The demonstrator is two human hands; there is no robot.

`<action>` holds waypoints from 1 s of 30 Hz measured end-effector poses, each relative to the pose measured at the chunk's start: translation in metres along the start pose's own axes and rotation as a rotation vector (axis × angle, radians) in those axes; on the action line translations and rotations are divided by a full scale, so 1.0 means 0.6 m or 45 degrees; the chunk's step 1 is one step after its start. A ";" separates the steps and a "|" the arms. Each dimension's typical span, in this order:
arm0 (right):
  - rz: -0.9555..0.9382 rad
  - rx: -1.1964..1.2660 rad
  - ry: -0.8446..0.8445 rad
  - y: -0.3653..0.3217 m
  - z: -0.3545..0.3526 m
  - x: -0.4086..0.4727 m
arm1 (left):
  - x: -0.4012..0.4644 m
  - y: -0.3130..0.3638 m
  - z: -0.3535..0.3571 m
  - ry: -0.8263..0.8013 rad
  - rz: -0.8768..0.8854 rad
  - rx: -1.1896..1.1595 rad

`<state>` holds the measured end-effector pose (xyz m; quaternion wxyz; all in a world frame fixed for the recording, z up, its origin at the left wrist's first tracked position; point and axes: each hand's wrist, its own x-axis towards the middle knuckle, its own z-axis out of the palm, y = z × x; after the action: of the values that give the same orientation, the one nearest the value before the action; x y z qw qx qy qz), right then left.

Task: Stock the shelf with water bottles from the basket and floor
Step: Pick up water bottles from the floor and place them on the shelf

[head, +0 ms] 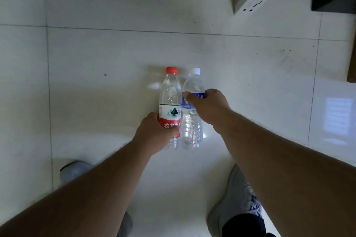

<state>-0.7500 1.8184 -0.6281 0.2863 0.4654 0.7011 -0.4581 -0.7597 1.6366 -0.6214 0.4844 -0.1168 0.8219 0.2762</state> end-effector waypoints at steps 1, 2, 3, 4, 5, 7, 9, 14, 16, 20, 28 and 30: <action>0.009 0.003 -0.012 -0.002 -0.002 0.003 | 0.003 0.001 0.000 -0.006 -0.012 -0.018; 0.012 0.001 -0.023 -0.001 -0.003 0.007 | 0.007 0.001 -0.001 -0.016 -0.021 -0.032; 0.008 -0.005 -0.034 0.000 -0.004 0.011 | 0.010 0.002 -0.003 -0.030 -0.025 -0.041; -0.004 -0.011 -0.042 0.002 -0.006 0.013 | 0.012 0.002 -0.006 -0.049 -0.024 -0.050; -0.017 -0.016 -0.045 0.003 -0.008 0.014 | 0.012 0.003 -0.010 -0.069 -0.021 -0.060; -0.042 -0.017 -0.033 0.002 -0.012 0.008 | 0.005 0.003 -0.019 -0.093 -0.018 -0.078; -0.079 -0.037 -0.016 -0.006 -0.019 -0.009 | -0.013 0.002 -0.033 -0.089 -0.012 -0.115; -0.213 -0.070 -0.044 -0.080 -0.071 -0.110 | -0.120 0.025 -0.110 -0.024 0.039 -0.282; -0.297 -0.091 -0.063 -0.138 -0.105 -0.174 | -0.186 0.046 -0.161 0.015 0.068 -0.349; -0.475 -0.130 -0.082 -0.289 -0.184 -0.335 | -0.348 0.107 -0.292 0.124 0.135 -0.455; -0.883 -0.095 -0.061 -0.601 -0.328 -0.761 | -0.732 0.256 -0.592 0.305 0.382 -0.621; -0.984 -0.070 -0.075 -0.658 -0.356 -0.863 | -0.831 0.280 -0.648 0.367 0.443 -0.673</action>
<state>-0.8971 1.7521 0.0380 0.1251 0.1457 0.8283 -0.5264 -0.8702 1.5164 0.0120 0.2620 -0.1341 0.7895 0.5386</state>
